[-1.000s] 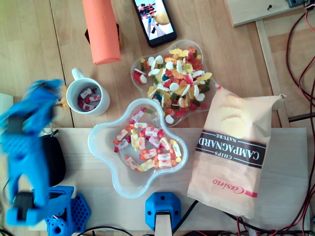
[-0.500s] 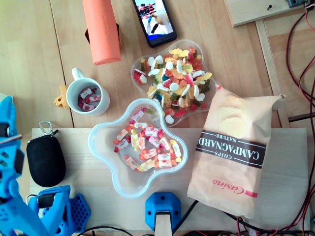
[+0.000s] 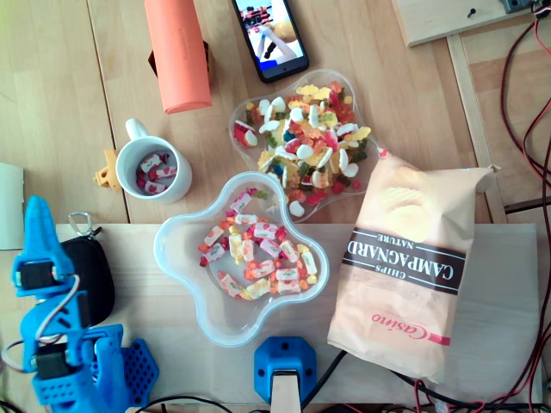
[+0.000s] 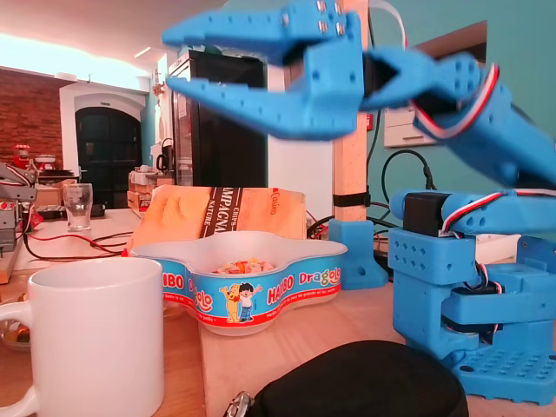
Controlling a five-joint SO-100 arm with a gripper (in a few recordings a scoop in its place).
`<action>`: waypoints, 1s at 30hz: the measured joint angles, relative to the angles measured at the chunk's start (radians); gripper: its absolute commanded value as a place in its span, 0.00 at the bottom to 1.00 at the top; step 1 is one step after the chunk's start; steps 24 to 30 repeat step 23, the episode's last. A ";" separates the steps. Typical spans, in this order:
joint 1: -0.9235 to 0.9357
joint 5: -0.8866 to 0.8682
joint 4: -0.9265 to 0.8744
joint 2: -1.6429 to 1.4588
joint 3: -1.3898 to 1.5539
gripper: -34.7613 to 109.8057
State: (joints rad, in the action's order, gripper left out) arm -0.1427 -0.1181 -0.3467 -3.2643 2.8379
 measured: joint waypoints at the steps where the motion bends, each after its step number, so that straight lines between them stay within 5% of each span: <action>1: -0.002 -0.011 0.038 -0.008 0.057 0.32; 30: -0.002 0.000 0.167 -0.008 0.239 0.32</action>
